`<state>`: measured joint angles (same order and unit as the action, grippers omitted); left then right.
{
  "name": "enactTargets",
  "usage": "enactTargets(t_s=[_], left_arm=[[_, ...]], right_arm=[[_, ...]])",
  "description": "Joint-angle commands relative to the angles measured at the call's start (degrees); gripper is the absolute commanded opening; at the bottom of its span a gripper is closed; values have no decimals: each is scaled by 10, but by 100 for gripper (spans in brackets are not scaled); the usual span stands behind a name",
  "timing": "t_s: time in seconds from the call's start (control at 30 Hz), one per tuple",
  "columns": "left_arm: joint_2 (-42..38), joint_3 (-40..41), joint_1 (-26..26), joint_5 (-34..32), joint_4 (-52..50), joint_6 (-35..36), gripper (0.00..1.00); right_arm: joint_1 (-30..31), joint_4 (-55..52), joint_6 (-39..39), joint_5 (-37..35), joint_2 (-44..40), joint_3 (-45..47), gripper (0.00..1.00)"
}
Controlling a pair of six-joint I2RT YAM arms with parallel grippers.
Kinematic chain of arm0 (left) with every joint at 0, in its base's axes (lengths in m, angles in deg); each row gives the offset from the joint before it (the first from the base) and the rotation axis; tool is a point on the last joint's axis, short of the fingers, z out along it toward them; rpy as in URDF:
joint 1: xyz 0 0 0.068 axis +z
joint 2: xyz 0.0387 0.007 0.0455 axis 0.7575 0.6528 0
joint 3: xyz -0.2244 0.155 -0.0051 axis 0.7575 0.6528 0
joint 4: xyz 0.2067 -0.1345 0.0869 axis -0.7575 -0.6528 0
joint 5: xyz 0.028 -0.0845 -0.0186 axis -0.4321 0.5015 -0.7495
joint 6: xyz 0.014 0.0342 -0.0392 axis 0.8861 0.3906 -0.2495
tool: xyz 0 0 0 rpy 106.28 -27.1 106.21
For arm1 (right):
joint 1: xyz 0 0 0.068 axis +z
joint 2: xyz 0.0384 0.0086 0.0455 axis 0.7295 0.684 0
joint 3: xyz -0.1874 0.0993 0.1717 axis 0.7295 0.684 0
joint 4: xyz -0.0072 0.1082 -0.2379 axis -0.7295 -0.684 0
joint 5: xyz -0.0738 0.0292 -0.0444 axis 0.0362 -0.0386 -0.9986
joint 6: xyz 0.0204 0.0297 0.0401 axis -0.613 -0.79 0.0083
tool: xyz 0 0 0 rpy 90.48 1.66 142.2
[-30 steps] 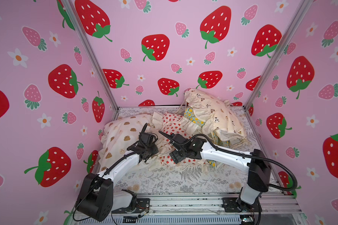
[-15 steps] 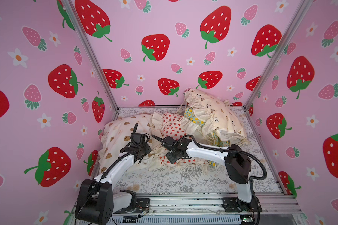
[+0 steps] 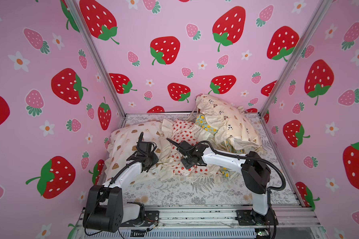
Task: Zip up pillowcases
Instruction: Adjust the pillowcase at the center of the board.
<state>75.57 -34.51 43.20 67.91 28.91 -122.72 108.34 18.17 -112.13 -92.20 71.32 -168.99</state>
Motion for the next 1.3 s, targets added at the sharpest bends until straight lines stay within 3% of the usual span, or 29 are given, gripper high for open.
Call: enactTargets(t_s=[0.0, 0.1, 0.43, 0.6, 0.8, 0.93, 1.1, 1.27], left_arm=[[5, 9, 18, -8, -6, 2, 40], [3, 13, 27, -1, -1, 3, 39], [-16, 9, 40, 8, -11, 6, 39], [-14, 2, 44, 9, -21, 14, 40], [-41, -2, 38, 74, -19, 9, 44], [-138, -1, 0, 112, -40, 19, 55], [-224, -10, -66, 122, -105, 32, 58], [-288, 12, -175, 126, -50, -14, 61]], right_arm=[[-12, 4, 0, 4, -39, 11, 8], [-26, 19, -4, 15, -66, 23, 0], [-103, 59, -31, 93, -176, 22, 0], [-129, 51, -32, 100, -232, 3, 0], [-139, 47, -31, 125, -236, -24, 0], [-139, 52, -27, 153, -219, -28, 0], [-141, 64, -40, 162, -233, -15, 0], [-142, 63, -60, 165, -243, -15, 0]])
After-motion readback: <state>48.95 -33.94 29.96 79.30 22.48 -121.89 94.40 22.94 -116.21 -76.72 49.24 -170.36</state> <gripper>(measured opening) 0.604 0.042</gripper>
